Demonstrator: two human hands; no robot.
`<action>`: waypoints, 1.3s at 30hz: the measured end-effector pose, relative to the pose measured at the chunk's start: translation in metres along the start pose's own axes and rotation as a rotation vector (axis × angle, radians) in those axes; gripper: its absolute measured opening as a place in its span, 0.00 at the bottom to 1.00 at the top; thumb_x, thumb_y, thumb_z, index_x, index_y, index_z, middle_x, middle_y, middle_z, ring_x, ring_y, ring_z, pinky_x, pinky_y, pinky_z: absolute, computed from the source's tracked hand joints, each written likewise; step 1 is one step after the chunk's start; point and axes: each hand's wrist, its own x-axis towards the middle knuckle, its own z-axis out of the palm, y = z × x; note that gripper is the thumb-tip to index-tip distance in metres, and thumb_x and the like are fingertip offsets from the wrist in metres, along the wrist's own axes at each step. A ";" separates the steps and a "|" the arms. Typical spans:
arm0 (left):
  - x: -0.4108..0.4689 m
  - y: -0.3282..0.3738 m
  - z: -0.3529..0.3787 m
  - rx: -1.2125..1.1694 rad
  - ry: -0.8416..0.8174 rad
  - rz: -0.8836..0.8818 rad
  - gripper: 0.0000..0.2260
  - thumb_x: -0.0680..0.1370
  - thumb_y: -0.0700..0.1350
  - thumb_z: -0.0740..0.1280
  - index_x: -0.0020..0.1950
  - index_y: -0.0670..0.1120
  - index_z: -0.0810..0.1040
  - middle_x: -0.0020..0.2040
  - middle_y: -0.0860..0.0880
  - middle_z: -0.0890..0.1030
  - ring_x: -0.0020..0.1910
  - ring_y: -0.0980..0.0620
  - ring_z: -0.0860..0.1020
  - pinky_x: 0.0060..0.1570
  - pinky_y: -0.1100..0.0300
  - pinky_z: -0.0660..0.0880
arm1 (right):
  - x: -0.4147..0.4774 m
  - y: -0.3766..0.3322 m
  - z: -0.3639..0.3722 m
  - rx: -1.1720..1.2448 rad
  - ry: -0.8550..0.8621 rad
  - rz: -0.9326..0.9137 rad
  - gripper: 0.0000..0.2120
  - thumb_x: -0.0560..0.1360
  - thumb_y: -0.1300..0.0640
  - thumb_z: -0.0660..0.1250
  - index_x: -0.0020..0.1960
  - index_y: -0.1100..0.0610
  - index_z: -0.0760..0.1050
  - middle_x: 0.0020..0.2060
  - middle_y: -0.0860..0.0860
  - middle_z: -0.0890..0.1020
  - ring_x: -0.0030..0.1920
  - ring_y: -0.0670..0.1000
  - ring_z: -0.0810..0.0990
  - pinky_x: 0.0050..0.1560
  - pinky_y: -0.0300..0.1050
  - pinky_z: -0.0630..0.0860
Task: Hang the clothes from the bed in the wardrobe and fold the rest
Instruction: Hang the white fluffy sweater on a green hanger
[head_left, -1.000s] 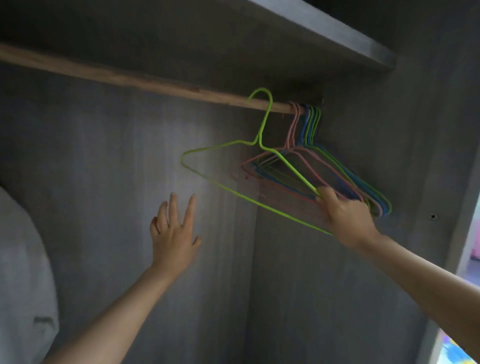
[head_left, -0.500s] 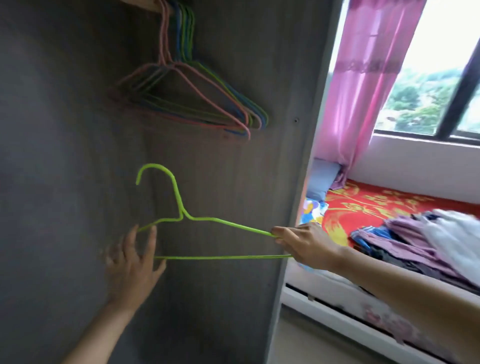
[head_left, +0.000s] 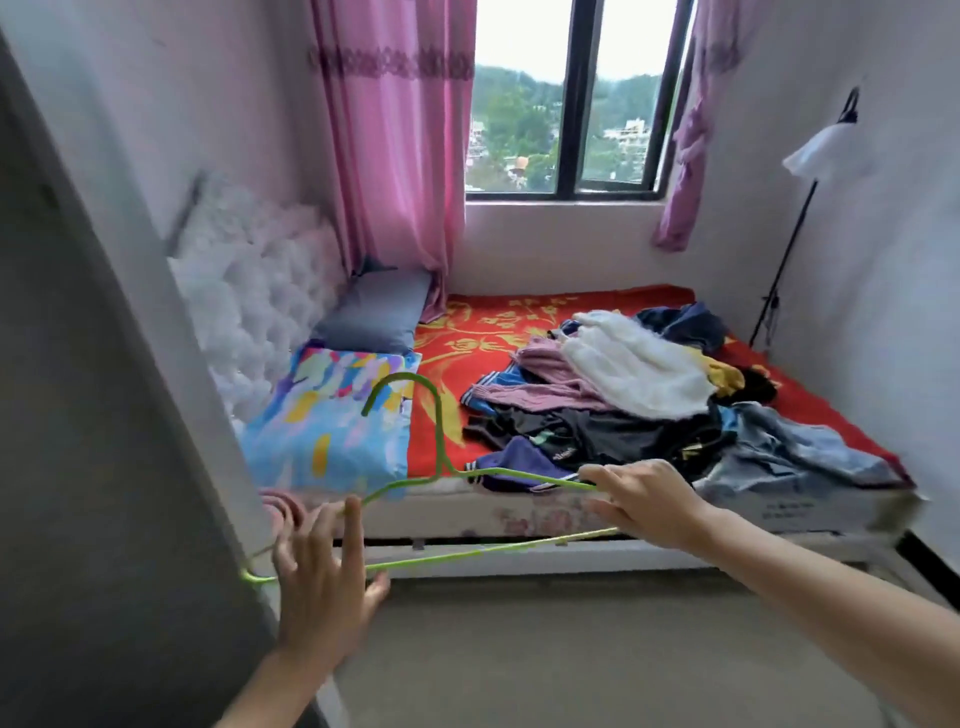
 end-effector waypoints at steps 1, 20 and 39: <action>0.009 0.028 0.016 -0.017 -0.031 0.036 0.59 0.40 0.49 0.83 0.65 0.35 0.62 0.56 0.35 0.68 0.53 0.39 0.69 0.46 0.32 0.72 | -0.025 0.019 -0.006 -0.007 -0.020 0.047 0.13 0.78 0.47 0.53 0.49 0.56 0.70 0.27 0.48 0.80 0.23 0.51 0.78 0.18 0.36 0.67; 0.113 0.300 0.184 -0.241 -0.240 0.622 0.53 0.42 0.54 0.80 0.64 0.42 0.67 0.55 0.42 0.68 0.55 0.44 0.69 0.50 0.40 0.76 | -0.192 0.162 0.025 0.261 -0.274 0.929 0.18 0.79 0.43 0.56 0.49 0.57 0.74 0.25 0.43 0.72 0.32 0.52 0.77 0.33 0.42 0.63; 0.316 0.413 0.387 -0.363 -0.415 0.611 0.65 0.49 0.56 0.82 0.77 0.47 0.47 0.64 0.36 0.69 0.62 0.40 0.71 0.55 0.41 0.73 | -0.158 0.439 0.128 0.765 -0.089 1.517 0.15 0.78 0.54 0.63 0.35 0.57 0.73 0.21 0.47 0.74 0.22 0.41 0.69 0.30 0.33 0.66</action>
